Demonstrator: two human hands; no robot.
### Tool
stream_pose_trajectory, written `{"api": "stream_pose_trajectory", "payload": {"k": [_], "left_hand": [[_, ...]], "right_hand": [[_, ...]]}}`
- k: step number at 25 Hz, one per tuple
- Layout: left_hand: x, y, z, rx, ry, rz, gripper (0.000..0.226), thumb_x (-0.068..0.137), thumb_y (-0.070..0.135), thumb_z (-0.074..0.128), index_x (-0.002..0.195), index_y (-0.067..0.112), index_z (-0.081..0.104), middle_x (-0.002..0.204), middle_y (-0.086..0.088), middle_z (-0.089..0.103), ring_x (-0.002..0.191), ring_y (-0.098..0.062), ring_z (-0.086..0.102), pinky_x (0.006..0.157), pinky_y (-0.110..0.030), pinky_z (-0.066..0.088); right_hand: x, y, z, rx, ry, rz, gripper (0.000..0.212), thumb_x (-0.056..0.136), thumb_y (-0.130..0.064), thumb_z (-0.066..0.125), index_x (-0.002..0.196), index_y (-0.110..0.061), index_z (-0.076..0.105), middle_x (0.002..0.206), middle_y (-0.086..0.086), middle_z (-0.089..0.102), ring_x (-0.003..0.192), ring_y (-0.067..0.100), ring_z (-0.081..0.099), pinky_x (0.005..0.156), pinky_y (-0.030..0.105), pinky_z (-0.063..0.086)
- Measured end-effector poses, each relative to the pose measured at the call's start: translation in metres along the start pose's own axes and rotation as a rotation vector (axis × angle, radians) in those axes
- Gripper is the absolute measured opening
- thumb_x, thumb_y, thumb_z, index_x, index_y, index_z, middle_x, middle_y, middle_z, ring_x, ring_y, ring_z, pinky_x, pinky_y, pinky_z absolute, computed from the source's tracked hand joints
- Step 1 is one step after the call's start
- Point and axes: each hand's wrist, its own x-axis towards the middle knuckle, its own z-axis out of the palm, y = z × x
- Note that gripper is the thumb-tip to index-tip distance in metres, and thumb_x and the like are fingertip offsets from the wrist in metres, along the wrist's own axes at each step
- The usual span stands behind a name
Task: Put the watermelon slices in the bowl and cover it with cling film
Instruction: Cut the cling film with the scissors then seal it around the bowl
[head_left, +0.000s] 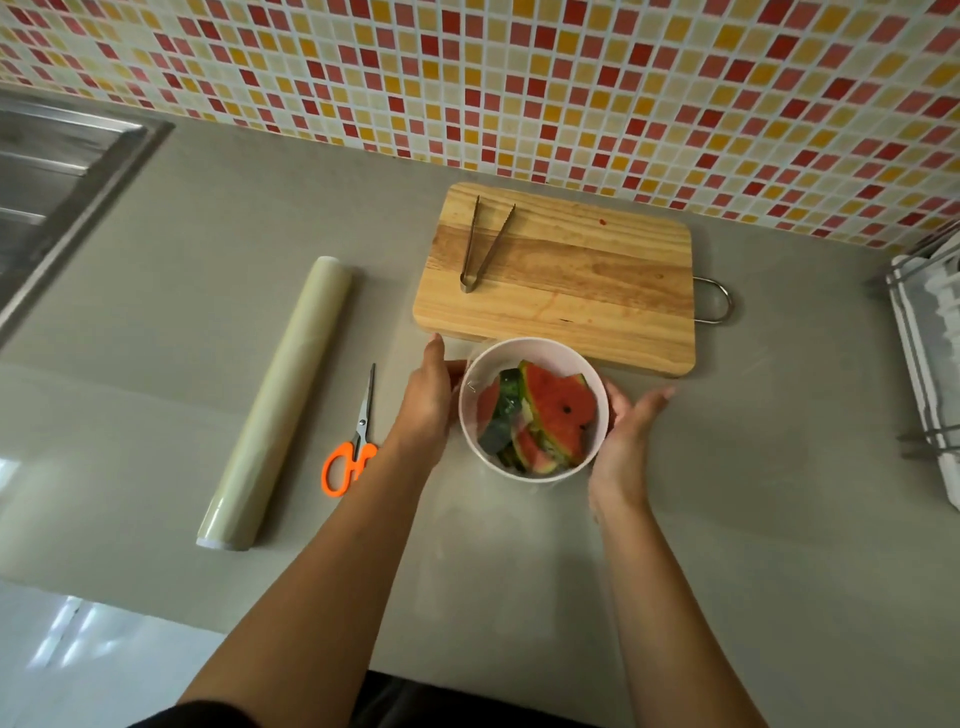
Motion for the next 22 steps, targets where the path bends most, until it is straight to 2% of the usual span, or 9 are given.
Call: {"api": "stream_pose_trajectory", "payload": {"k": [3, 5, 7, 10, 12, 15, 17, 19, 22], "left_hand": [[0.008, 0.011, -0.004, 0.275, -0.005, 0.084, 0.069, 0.099, 0.052, 0.018, 0.101, 0.008, 0.072, 0.096, -0.015, 0.071, 0.091, -0.03, 0.066, 0.086, -0.041, 0.052], [0.013, 0.014, -0.006, 0.388, -0.007, 0.111, 0.061, 0.098, 0.052, 0.026, 0.105, 0.01, 0.069, 0.099, -0.012, 0.07, 0.092, -0.028, 0.066, 0.087, -0.041, 0.053], [0.013, 0.013, -0.006, 0.299, -0.044, 0.096, 0.05, 0.1, 0.044, 0.033, 0.106, 0.008, 0.066, 0.099, -0.013, 0.069, 0.091, -0.028, 0.066, 0.084, -0.041, 0.055], [0.013, 0.01, -0.001, 0.09, -0.062, 0.017, 0.039, 0.102, 0.03, 0.036, 0.087, 0.007, 0.063, 0.077, -0.01, 0.065, 0.07, -0.021, 0.062, 0.058, -0.026, 0.052], [0.015, 0.009, 0.0, 0.09, -0.033, 0.001, 0.035, 0.101, 0.026, 0.039, 0.083, 0.007, 0.062, 0.072, -0.008, 0.063, 0.065, -0.019, 0.061, 0.052, -0.024, 0.049], [0.018, 0.007, -0.005, 0.085, 0.046, 0.01, 0.046, 0.102, 0.037, 0.032, 0.09, 0.007, 0.065, 0.078, -0.009, 0.067, 0.073, -0.022, 0.065, 0.061, -0.03, 0.052], [0.019, 0.006, -0.012, 0.2, 0.107, 0.009, 0.064, 0.1, 0.05, 0.019, 0.086, 0.012, 0.068, 0.081, -0.01, 0.069, 0.077, -0.025, 0.066, 0.072, -0.036, 0.054], [0.016, 0.009, -0.018, 0.332, 0.128, -0.02, 0.072, 0.095, 0.059, 0.014, 0.078, 0.014, 0.068, 0.079, -0.01, 0.067, 0.074, -0.025, 0.063, 0.071, -0.036, 0.053], [0.011, 0.012, -0.024, 0.368, 0.026, -0.079, 0.065, 0.092, 0.065, 0.023, 0.083, 0.017, 0.064, 0.085, -0.01, 0.067, 0.078, -0.023, 0.064, 0.067, -0.031, 0.051]], "right_hand": [[0.006, -0.011, 0.001, -0.214, 0.058, -0.091, 0.096, 0.066, -0.085, 0.002, 0.128, -0.031, 0.052, 0.136, -0.002, 0.053, 0.124, 0.015, 0.048, 0.101, 0.028, 0.032], [0.015, -0.024, 0.003, -0.228, -0.104, -0.153, 0.102, 0.059, -0.092, 0.011, 0.13, -0.03, 0.05, 0.142, -0.002, 0.046, 0.13, 0.014, 0.041, 0.104, 0.029, 0.028], [0.019, -0.025, 0.008, -0.184, -0.253, -0.1, 0.101, 0.055, -0.095, 0.018, 0.122, -0.029, 0.056, 0.132, 0.005, 0.056, 0.123, 0.021, 0.051, 0.102, 0.037, 0.038], [0.02, -0.018, 0.012, -0.184, -0.249, -0.063, 0.09, 0.061, -0.09, 0.013, 0.1, -0.03, 0.068, 0.106, 0.009, 0.071, 0.105, 0.025, 0.064, 0.096, 0.043, 0.048], [0.022, -0.015, 0.012, -0.251, -0.194, -0.035, 0.102, 0.055, -0.094, 0.011, 0.104, -0.026, 0.069, 0.112, 0.01, 0.069, 0.108, 0.023, 0.062, 0.1, 0.045, 0.045], [0.023, -0.008, 0.009, -0.325, -0.145, 0.031, 0.123, 0.043, -0.1, 0.006, 0.118, -0.019, 0.06, 0.125, 0.01, 0.061, 0.118, 0.025, 0.055, 0.106, 0.045, 0.039], [0.018, -0.006, 0.005, -0.32, -0.114, 0.036, 0.115, 0.038, -0.101, 0.004, 0.108, -0.029, 0.06, 0.122, 0.006, 0.062, 0.116, 0.024, 0.055, 0.105, 0.044, 0.039], [0.024, -0.017, 0.0, -0.369, -0.123, 0.012, 0.115, 0.034, -0.102, 0.005, 0.113, -0.033, 0.053, 0.129, 0.008, 0.056, 0.12, 0.026, 0.051, 0.105, 0.046, 0.037], [0.039, -0.045, 0.004, -0.402, -0.365, 0.067, 0.089, 0.048, -0.097, 0.014, 0.102, -0.039, 0.052, 0.137, 0.019, 0.046, 0.114, 0.031, 0.053, 0.098, 0.05, 0.043]]}}
